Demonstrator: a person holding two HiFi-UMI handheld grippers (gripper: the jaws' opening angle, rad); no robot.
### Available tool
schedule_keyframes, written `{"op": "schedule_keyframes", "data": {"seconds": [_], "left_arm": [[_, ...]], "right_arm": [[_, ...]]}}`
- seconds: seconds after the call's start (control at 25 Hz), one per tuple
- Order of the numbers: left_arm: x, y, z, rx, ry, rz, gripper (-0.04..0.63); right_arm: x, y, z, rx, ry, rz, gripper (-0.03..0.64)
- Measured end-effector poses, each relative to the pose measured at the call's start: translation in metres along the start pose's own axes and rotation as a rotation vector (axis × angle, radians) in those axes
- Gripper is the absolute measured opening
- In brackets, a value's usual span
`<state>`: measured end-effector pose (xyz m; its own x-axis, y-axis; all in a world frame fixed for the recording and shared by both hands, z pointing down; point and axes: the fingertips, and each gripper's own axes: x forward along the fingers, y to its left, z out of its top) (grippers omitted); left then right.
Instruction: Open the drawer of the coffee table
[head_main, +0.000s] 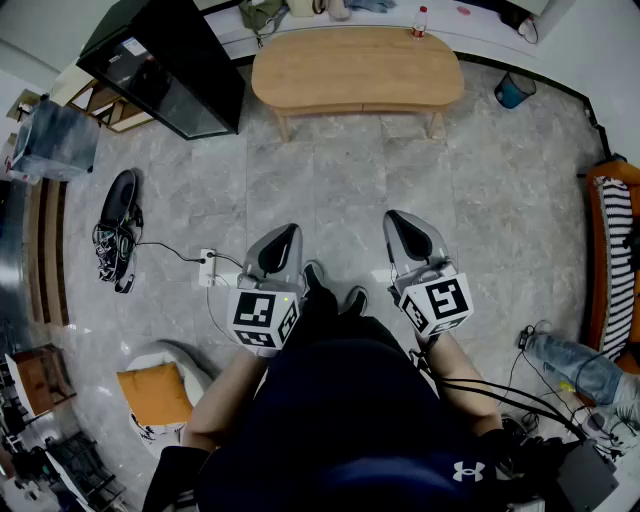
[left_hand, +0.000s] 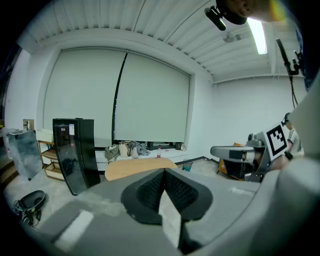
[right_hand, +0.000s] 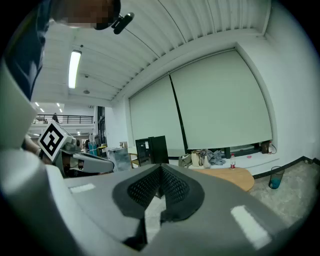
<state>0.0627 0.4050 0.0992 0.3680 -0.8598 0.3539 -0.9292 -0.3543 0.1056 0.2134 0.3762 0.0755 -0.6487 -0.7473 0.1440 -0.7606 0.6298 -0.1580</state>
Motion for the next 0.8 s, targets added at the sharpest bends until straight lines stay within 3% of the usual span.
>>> {"op": "schedule_keyframes", "data": {"seconds": [0.36,0.56,0.8], "left_arm": [[-0.024,0.016,0.015,0.022,-0.020,0.028,0.002],[-0.028,0.049,0.002,-0.009,-0.019,0.071,0.002],[-0.009,0.092,0.009,-0.017,-0.032,0.055,0.002]], "right_arm": [[-0.003,0.013,0.016,0.019,-0.024,0.013,0.000],[0.012,0.015,0.003,0.037,0.003,0.009,0.000],[0.048,0.008,0.002,0.045,0.021,-0.040,0.000]]}}
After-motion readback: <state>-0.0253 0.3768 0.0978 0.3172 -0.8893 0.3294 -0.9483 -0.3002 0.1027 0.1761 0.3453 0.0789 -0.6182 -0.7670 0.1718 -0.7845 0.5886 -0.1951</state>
